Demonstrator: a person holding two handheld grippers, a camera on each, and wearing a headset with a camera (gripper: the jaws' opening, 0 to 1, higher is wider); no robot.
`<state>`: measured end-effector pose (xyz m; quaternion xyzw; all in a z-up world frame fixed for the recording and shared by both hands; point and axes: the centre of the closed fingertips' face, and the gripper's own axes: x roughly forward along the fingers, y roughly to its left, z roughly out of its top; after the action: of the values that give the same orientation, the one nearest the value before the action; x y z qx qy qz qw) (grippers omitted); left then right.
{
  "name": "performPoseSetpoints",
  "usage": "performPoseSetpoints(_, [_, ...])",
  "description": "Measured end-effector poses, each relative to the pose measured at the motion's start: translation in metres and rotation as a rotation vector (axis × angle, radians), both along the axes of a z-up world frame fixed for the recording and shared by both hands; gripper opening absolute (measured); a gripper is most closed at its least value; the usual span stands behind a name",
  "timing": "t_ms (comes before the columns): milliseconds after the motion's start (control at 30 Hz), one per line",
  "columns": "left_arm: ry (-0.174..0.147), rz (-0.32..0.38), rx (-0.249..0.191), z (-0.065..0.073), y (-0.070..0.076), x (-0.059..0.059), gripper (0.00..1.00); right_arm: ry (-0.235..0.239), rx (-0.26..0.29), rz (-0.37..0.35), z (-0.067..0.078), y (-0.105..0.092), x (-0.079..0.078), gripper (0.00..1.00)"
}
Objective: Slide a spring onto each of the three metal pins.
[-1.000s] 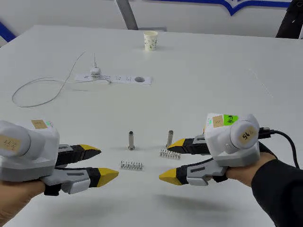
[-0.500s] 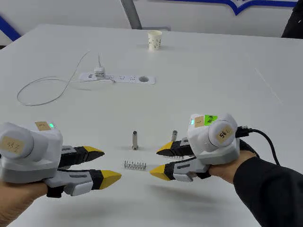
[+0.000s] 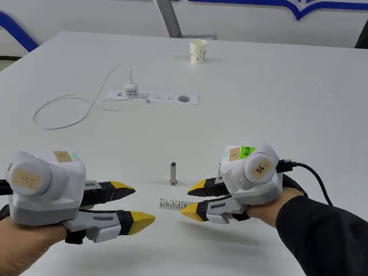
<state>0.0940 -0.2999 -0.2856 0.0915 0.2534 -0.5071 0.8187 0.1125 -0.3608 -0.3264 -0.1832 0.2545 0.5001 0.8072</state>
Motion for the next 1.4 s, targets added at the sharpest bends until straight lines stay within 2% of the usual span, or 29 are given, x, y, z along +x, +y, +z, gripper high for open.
performPoseSetpoints(800, [0.012,0.001,-0.004,-0.005,0.001,0.001,0.43,0.02,-0.05,0.014,-0.021,0.003,0.007,0.15])
performPoseSetpoints(1333, [0.015,0.009,-0.002,-0.007,0.003,0.003,0.42,0.026,-0.051,0.011,-0.023,0.004,0.008,0.11])
performPoseSetpoints(1400, [0.016,0.01,-0.002,-0.008,0.003,0.003,0.42,0.038,-0.047,0.007,-0.023,0.003,0.006,0.11])
